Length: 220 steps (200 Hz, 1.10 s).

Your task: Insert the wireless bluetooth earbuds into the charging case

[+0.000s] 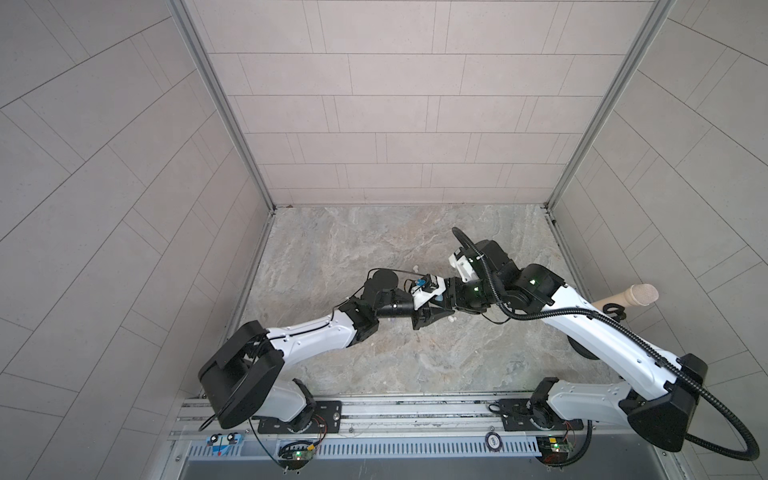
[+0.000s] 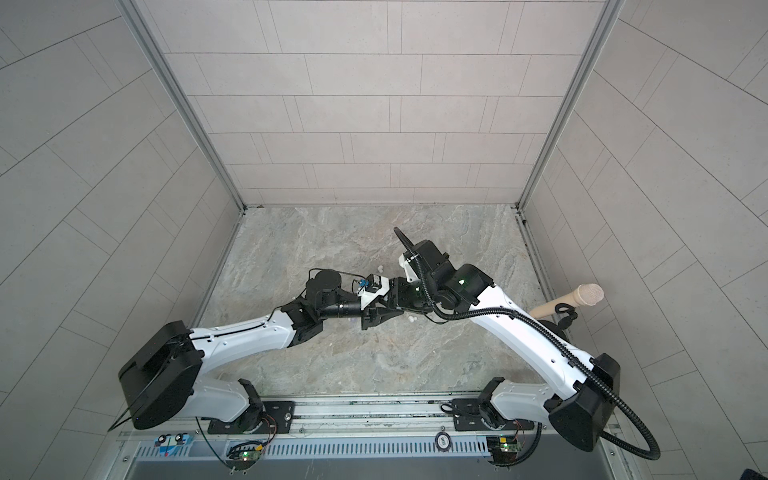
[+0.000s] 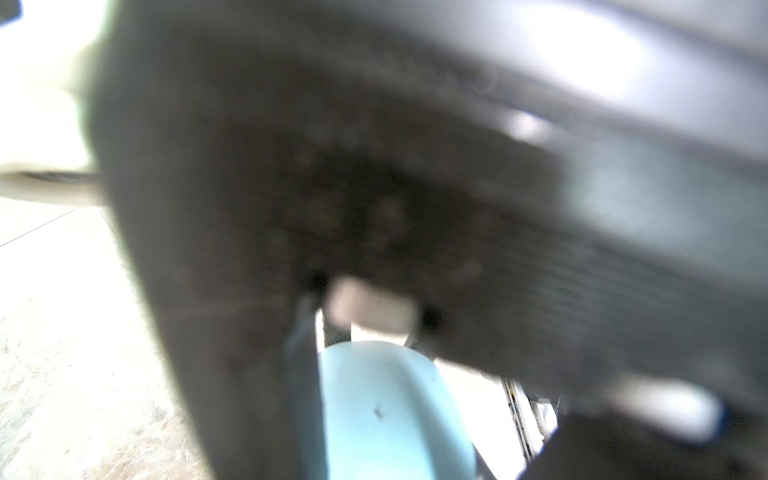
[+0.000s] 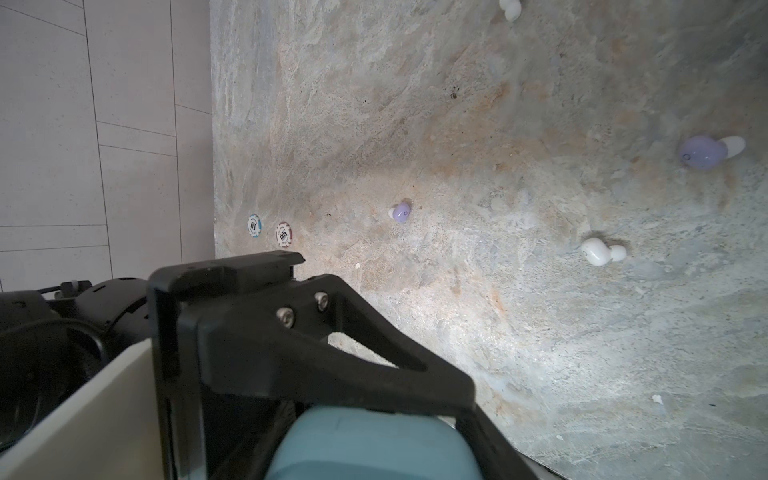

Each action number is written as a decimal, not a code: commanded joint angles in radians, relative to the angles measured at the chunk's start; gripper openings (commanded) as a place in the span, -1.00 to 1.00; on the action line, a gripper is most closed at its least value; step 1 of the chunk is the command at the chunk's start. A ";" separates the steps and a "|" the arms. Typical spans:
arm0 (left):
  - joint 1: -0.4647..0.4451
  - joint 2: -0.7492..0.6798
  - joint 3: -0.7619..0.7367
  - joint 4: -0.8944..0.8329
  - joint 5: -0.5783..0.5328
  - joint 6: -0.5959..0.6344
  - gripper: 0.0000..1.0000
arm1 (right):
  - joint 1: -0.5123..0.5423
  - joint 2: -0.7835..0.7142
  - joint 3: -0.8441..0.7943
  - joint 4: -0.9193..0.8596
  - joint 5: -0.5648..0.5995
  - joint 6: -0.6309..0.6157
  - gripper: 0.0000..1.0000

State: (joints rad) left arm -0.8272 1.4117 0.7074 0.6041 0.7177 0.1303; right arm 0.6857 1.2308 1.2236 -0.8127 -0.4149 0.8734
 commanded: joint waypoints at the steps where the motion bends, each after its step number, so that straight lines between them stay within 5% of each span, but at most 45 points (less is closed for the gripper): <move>1: -0.006 -0.030 0.029 -0.010 0.010 0.014 -1.00 | 0.003 -0.015 0.008 -0.014 0.031 0.003 0.04; 13: -0.005 -0.030 0.027 -0.012 0.004 0.013 -0.96 | -0.001 -0.023 0.011 -0.035 0.055 -0.013 0.02; 52: 0.017 -0.034 -0.005 0.010 -0.009 -0.028 0.99 | -0.061 -0.108 -0.027 -0.079 0.132 -0.060 0.00; 94: 0.045 -0.080 -0.054 0.012 -0.146 -0.106 1.00 | -0.217 -0.210 -0.139 -0.149 0.185 -0.180 0.00; 141: 0.072 -0.155 -0.020 -0.225 -0.417 -0.131 1.00 | -0.464 -0.260 -0.326 -0.177 0.244 -0.340 0.03; 220: 0.101 -0.184 0.003 -0.392 -0.611 -0.229 1.00 | -0.638 -0.216 -0.498 -0.008 0.359 -0.318 0.06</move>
State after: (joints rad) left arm -0.7322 1.2457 0.6785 0.2668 0.1818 -0.0586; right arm 0.0933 0.9981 0.7731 -0.9058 -0.1127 0.5392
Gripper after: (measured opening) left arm 0.992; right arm 0.617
